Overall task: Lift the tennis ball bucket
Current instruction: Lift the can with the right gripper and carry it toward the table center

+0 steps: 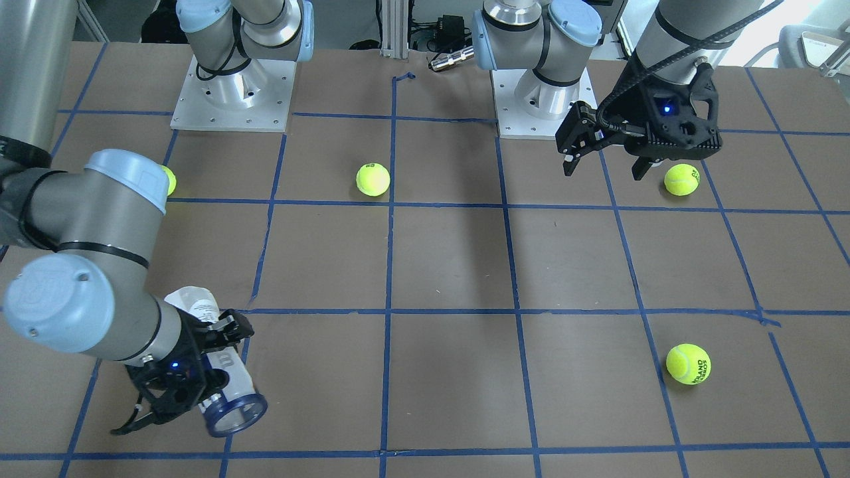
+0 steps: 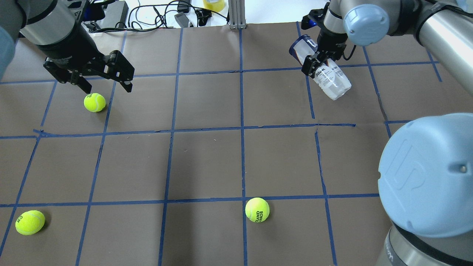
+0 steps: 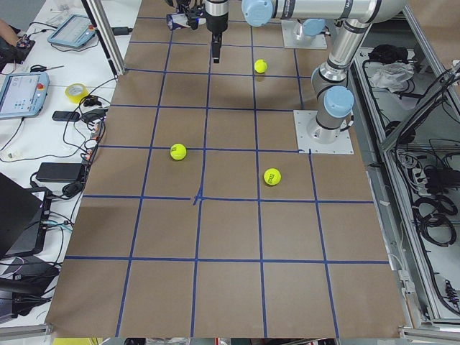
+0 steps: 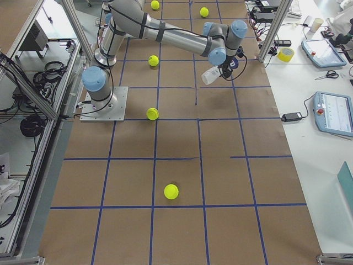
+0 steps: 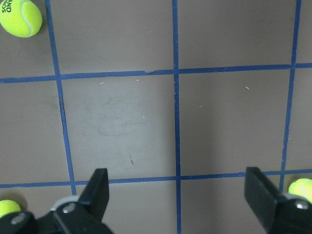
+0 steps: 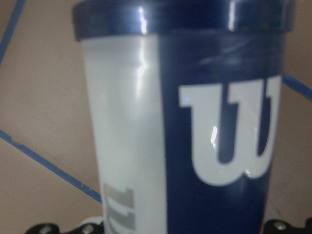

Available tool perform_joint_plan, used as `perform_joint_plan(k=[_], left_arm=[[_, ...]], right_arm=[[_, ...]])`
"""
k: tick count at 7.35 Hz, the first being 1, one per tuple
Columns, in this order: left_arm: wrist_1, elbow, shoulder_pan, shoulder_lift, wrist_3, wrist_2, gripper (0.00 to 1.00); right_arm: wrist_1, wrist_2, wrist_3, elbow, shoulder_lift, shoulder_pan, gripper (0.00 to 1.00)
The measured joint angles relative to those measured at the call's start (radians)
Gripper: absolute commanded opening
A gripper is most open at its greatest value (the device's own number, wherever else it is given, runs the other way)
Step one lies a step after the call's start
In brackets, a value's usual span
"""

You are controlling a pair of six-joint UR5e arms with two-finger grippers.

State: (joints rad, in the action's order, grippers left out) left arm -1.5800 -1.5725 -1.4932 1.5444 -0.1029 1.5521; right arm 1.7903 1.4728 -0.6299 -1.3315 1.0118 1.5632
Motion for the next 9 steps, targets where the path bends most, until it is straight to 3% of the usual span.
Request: perform_joint_plan(k=[4, 9], left_arm=[[0.001, 0.001, 0.014, -0.002, -0.003, 0.016, 1.00], [0.004, 0.005, 0.131, -0.004, -0.009, 0.018, 1.00]], right_arm=[[0.087, 0.011, -0.172, -0.009, -0.008, 0.227, 0.58], [0.392, 0.076, -0.502, -0.182, -0.028, 0.365, 0.65]])
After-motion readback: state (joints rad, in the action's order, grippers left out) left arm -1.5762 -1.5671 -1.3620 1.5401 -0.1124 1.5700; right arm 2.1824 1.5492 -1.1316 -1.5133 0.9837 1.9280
